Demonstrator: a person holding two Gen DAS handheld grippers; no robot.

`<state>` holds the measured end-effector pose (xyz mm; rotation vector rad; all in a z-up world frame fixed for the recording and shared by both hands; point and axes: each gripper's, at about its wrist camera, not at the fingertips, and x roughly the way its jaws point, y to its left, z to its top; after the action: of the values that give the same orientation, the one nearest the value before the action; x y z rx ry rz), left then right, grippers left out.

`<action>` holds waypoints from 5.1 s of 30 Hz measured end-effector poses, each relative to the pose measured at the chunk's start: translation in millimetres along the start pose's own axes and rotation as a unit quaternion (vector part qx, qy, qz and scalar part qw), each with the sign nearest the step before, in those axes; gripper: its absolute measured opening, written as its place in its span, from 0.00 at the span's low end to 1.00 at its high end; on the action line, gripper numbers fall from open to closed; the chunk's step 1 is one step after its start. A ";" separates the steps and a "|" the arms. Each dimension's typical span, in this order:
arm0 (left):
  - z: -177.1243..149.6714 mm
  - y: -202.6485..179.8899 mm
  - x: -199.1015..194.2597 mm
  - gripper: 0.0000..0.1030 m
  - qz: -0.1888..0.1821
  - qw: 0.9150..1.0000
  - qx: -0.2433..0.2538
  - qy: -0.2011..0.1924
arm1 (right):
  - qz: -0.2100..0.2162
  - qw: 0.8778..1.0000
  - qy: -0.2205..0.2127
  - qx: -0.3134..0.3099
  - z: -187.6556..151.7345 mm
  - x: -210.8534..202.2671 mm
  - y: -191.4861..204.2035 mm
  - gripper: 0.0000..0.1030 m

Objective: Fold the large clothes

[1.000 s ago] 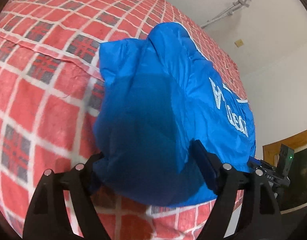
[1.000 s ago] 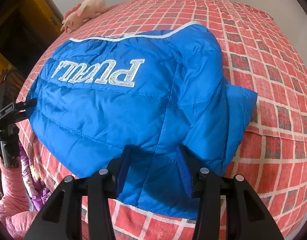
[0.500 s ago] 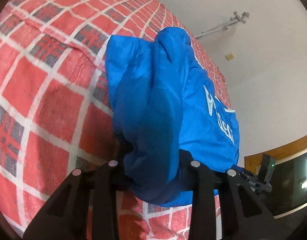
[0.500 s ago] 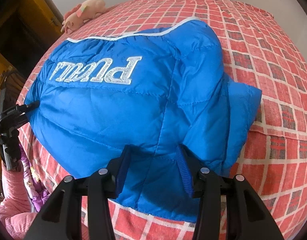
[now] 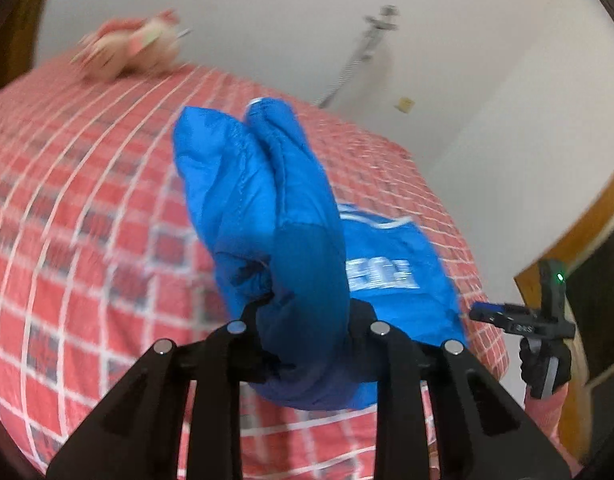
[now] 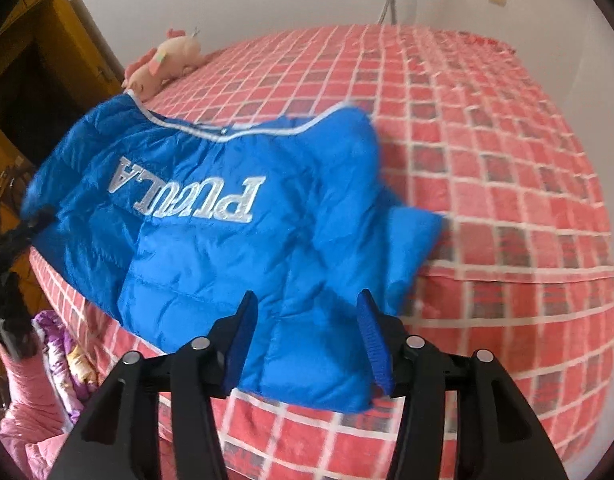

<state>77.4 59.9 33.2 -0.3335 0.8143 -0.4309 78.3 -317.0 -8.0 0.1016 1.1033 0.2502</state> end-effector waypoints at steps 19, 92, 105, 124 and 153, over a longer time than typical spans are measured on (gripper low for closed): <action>-42.1 -145.0 172.6 0.24 -0.027 0.971 0.165 0.168 | -0.005 0.999 0.028 0.016 -17.0 5.9 -30.5 0.50; 15.3 -58.4 102.7 0.70 0.136 0.986 0.094 0.035 | 0.034 0.993 -0.010 -0.108 93.7 24.5 76.3 0.07; 0.4 -118.7 116.3 0.72 0.080 0.985 0.144 0.053 | 0.005 1.000 -0.005 -0.006 42.0 2.3 -30.2 0.06; -18.2 -118.9 140.0 0.74 0.056 0.988 0.113 0.094 | 0.002 1.000 -0.015 0.005 13.5 4.1 -42.6 0.24; -69.0 -128.4 138.1 0.77 0.049 0.981 0.148 0.114 | 0.050 0.997 0.016 -0.057 -39.8 27.1 5.5 0.18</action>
<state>78.4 -127.0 -40.3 0.0335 0.9701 -0.4962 53.6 -306.5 -48.3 0.0507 1.1157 0.4049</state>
